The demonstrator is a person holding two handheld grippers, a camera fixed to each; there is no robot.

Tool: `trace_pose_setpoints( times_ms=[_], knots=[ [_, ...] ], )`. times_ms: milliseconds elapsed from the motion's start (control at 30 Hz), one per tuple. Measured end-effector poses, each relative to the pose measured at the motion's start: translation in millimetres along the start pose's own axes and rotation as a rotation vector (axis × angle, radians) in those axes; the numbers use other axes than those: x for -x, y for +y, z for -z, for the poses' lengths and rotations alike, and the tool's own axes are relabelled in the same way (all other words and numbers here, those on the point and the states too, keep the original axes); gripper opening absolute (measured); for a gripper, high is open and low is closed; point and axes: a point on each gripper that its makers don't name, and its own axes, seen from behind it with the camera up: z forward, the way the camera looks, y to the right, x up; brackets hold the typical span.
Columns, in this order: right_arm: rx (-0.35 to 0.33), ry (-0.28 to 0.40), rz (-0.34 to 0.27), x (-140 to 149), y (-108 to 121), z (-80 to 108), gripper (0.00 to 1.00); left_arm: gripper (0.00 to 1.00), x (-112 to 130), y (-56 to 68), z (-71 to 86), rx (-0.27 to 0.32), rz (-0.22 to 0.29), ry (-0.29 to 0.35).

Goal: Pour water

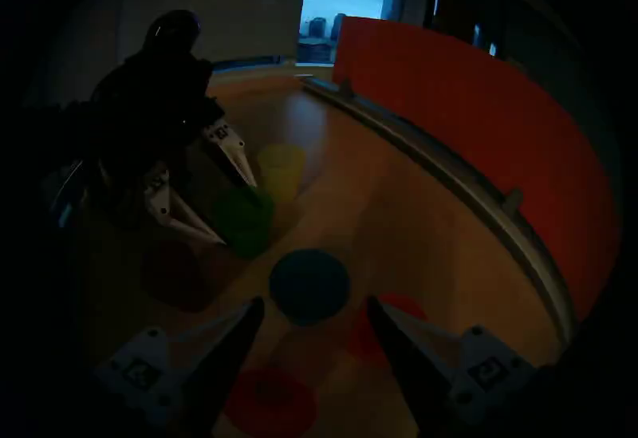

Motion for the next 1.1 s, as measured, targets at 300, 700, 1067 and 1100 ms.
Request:
trace_pose_setpoints(
  times_ms=[300, 700, 1067, 1100],
  knots=[
    [-0.010, -0.010, 0.007, -1, -4, -6.2, 0.99, 0.90, -3, -2.3, 7.7, -0.009, 0.006, 0.012],
    [-0.022, -0.040, 0.017, -1, -6, -17.3, 0.99, 0.89, -6, -4.7, 21.2, -0.025, 0.002, 0.032],
    [-0.028, -0.070, 0.015, 5, -4, -27.1, 0.99, 0.89, -6, -6.9, 32.4, -0.036, 0.004, 0.048],
    [-0.029, -0.073, 0.013, 5, -4, -27.7, 0.99, 0.89, -6, -7.3, 33.3, -0.037, 0.005, 0.049]
  ],
)
